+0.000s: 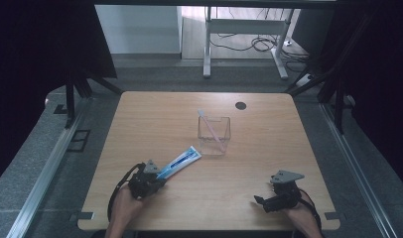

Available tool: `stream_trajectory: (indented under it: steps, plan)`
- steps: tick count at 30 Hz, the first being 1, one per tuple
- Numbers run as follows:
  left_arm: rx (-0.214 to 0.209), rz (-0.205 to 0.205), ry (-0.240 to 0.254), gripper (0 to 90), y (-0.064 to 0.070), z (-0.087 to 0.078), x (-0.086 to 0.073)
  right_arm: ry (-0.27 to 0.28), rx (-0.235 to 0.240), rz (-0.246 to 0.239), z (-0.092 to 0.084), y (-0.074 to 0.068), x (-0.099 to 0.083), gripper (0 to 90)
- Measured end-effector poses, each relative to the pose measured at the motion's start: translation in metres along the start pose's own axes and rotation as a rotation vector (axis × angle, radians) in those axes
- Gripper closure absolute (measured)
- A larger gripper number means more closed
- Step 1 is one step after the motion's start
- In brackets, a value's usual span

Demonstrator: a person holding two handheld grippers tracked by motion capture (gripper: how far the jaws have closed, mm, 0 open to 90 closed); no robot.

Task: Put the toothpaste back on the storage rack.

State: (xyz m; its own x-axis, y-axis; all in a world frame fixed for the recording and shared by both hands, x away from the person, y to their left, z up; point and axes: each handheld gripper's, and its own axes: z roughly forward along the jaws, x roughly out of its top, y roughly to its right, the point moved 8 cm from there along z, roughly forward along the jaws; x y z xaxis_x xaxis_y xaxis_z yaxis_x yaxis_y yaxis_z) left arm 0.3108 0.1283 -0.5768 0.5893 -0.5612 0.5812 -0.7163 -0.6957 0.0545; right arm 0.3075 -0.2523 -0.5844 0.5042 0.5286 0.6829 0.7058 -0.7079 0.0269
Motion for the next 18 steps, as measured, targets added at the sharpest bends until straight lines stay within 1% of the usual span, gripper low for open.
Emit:
stream_trajectory:
  steps: [5,8,11,13,18]
  plan:
    - [-0.002,0.003,-0.018,89.2,-0.001,0.001,-0.001,0.002,0.001,0.004,0.0,0.001,0.0,0.0]
    - [-0.024,0.006,-0.001,87.9,0.003,-0.001,0.003,0.002,0.001,0.004,0.0,0.0,0.0,0.0]
    - [-0.034,0.003,0.005,85.8,0.004,-0.003,0.006,0.002,0.001,0.007,0.0,0.001,0.0,0.0]
    - [-0.033,0.004,0.006,84.3,0.004,-0.006,0.009,0.001,0.0,0.008,0.0,0.001,-0.001,0.0]
    - [-0.028,0.015,0.002,80.2,-0.003,-0.011,0.018,0.004,-0.003,0.016,-0.001,0.003,-0.001,0.0]
